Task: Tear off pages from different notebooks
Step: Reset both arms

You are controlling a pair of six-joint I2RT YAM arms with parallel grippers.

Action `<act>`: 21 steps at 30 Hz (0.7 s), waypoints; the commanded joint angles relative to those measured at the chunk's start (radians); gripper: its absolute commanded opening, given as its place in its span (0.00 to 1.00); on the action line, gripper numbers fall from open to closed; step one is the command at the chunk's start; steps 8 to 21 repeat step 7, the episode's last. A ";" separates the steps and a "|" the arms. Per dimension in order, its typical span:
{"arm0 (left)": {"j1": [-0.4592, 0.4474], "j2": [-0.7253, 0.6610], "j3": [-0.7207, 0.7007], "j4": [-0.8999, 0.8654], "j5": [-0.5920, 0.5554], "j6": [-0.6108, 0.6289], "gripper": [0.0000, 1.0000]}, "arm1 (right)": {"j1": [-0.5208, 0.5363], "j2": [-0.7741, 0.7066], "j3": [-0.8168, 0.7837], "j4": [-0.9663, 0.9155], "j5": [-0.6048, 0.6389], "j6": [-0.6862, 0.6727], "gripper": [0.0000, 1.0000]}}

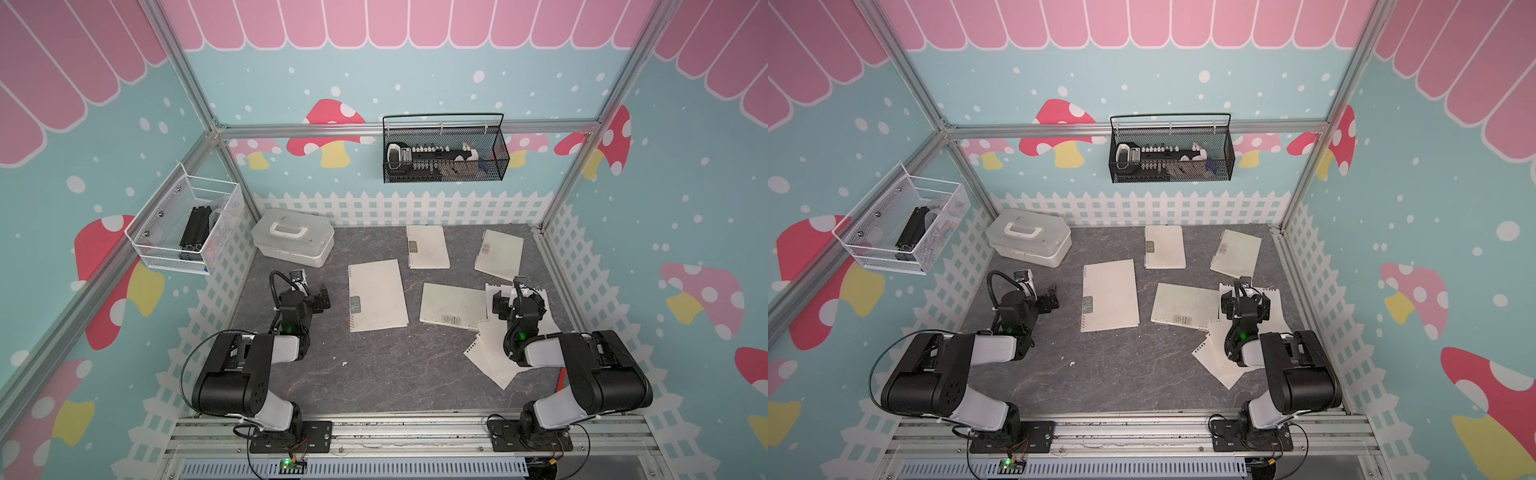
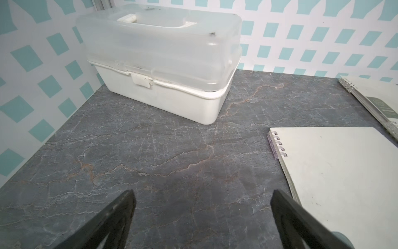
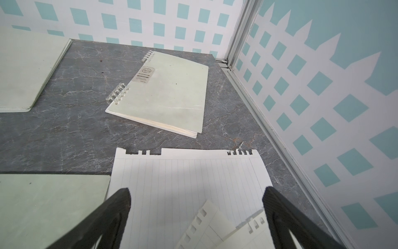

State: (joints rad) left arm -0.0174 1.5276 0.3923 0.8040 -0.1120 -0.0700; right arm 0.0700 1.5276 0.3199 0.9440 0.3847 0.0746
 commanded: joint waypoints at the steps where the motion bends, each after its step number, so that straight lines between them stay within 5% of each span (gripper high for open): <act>1: -0.005 0.001 0.017 0.027 -0.006 0.032 0.99 | -0.004 -0.006 0.001 0.044 0.008 -0.012 0.98; 21: -0.007 -0.001 0.014 0.031 -0.007 0.031 0.99 | -0.004 -0.007 0.001 0.044 0.007 -0.012 0.98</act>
